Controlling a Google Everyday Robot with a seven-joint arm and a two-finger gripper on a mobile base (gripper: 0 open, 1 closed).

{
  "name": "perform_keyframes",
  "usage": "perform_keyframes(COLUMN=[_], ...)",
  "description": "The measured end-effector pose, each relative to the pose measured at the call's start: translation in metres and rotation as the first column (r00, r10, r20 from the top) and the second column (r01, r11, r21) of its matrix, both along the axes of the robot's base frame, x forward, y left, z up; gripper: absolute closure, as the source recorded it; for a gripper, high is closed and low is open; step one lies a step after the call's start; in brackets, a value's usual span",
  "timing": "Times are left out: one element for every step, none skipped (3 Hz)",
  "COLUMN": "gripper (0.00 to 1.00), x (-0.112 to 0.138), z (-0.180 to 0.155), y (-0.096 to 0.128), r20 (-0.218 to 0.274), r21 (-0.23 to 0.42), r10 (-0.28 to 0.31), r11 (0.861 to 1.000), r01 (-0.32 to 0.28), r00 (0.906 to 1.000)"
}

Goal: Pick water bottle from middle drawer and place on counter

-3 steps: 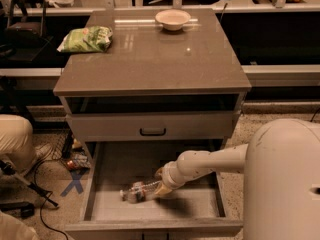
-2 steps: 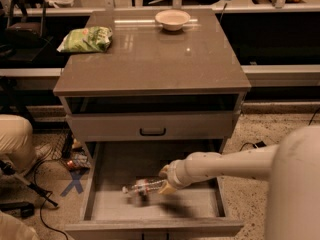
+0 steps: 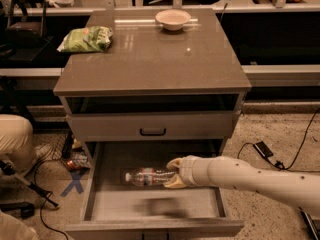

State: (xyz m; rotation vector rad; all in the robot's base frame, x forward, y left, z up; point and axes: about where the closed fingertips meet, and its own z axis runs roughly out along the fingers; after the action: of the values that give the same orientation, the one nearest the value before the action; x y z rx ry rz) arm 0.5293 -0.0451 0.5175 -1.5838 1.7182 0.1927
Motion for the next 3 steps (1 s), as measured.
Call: perform_keyframes(gripper=[1.00, 1.00, 1.00], x=[-0.006, -0.006, -0.001], z=[0.008, 0.007, 0.020], y=[-0.024, -0.025, -0.037], r20=[0.013, 0.012, 0.012], r21=[0.019, 0.018, 0.043], r10=[-0.054, -0.056, -0.064], r11=[0.998, 0.998, 0.997], r01=[0.054, 0.055, 0.063], r00=[0.9984, 0.9984, 0.9979])
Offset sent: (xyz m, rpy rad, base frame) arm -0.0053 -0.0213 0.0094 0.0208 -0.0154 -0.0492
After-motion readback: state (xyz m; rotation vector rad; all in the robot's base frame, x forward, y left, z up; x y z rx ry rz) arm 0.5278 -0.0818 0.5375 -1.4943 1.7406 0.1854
